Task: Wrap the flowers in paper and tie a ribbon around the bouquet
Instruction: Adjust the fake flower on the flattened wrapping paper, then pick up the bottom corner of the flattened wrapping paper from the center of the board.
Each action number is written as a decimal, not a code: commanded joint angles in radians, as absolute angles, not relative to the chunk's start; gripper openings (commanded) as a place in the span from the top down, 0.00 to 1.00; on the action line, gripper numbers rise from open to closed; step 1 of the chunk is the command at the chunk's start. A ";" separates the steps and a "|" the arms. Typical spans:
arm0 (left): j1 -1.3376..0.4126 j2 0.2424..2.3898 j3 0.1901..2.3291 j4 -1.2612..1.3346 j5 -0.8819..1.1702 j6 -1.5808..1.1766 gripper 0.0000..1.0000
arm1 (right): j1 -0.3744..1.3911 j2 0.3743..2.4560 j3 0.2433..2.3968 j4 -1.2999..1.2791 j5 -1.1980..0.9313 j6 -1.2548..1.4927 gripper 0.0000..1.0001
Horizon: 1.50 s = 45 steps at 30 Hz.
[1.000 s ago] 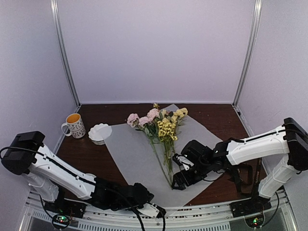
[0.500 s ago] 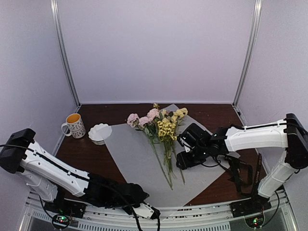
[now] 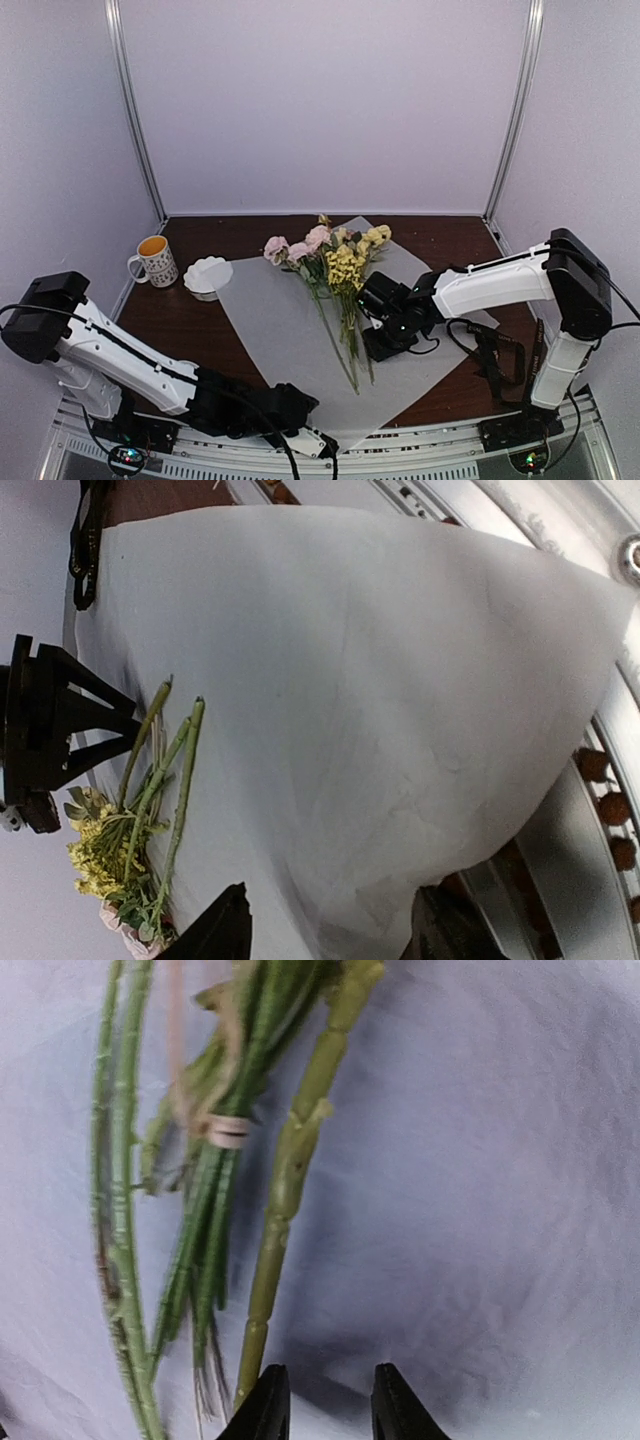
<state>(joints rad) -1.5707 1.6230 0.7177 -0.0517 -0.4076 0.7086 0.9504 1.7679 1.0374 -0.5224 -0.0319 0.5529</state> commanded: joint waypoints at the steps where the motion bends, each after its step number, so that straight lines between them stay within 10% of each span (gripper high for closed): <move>1: -1.563 1.675 0.697 0.004 -0.421 0.718 0.42 | 0.993 1.801 1.088 -0.458 -0.148 0.559 0.69; 16: -1.512 1.656 0.712 0.024 -0.411 0.668 1.00 | 1.006 1.648 0.959 -0.398 -0.286 0.514 0.60; 29: -1.402 1.506 0.733 -0.064 -0.142 0.551 1.00 | 1.248 1.033 0.643 -0.246 0.042 0.016 0.43; 38: -1.323 1.474 0.736 -0.064 0.007 0.467 1.00 | 1.535 1.181 0.504 -0.062 0.219 -0.460 0.23; 43: -1.316 1.473 0.731 -0.072 0.030 0.468 1.00 | 1.542 1.359 0.514 0.088 0.380 -0.492 0.25; 45: -1.315 1.473 0.729 -0.073 0.039 0.466 1.00 | 1.542 1.394 0.518 0.132 0.417 -0.501 0.50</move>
